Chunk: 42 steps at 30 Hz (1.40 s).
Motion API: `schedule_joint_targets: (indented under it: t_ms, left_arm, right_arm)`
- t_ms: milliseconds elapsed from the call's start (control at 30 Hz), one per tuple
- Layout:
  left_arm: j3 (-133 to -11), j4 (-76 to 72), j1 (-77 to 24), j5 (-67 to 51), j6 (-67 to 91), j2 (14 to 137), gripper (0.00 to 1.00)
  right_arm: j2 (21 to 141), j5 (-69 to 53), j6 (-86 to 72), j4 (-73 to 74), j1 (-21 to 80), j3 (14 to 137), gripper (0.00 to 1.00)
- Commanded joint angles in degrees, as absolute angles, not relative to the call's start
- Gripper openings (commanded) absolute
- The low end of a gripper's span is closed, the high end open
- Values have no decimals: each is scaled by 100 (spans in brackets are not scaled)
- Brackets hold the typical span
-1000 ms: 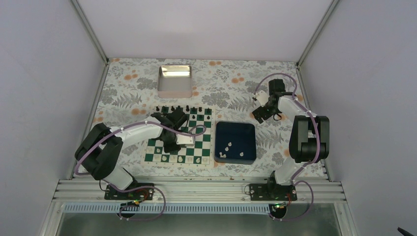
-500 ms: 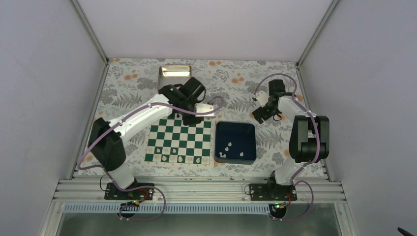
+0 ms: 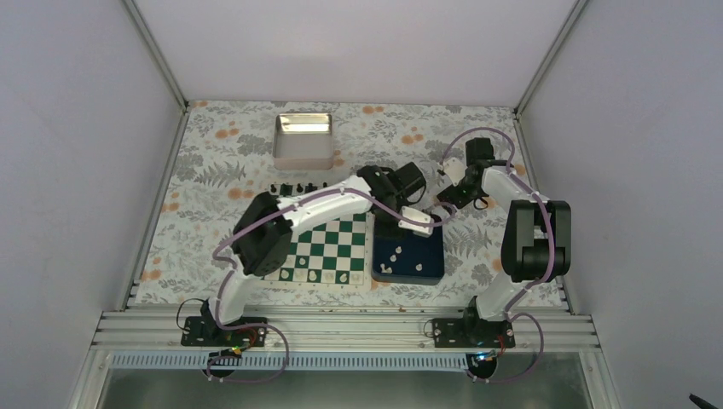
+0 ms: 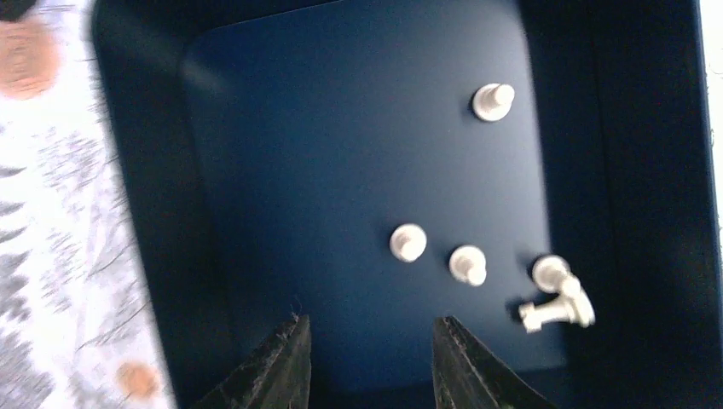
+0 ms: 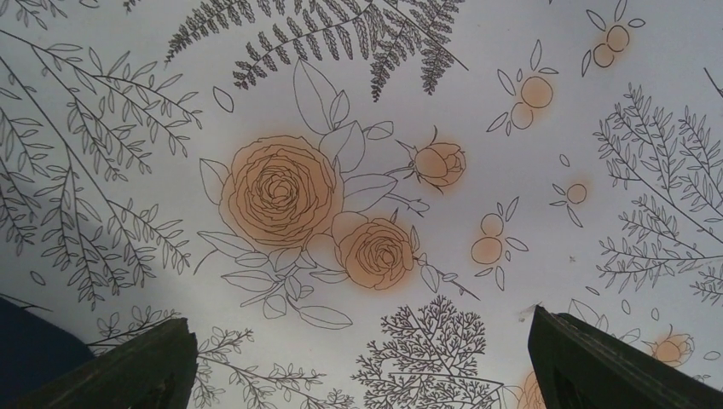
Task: Set up the chess pieces on the board
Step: Pick up the chess piece from the storage box.
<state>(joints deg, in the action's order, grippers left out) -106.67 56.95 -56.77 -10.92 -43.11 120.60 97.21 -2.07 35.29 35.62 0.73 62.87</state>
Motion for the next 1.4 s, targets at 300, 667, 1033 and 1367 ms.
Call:
schedule_joint_targets:
  t_ms: [300, 667, 1033, 1367]
  left_arm:
    - [-11012, 5540, -6027, -1473, -4386, 12953, 37]
    - [-10750, 5335, -6021, -1288, -4397, 13007, 37]
    - [-10496, 5235, -5985, -1080, -4456, 13040, 36]
    - [-10448, 5174, -5930, -1079, -4447, 13021, 35]
  right_arm:
    - [9774, -332, 3602, 3511, 108, 6188, 100]
    - [9765, -349, 3620, 3511, 109, 6177, 100]
    - [9775, -360, 3629, 3533, 113, 6167, 100]
    - [9772, -369, 3615, 3551, 121, 6189, 100]
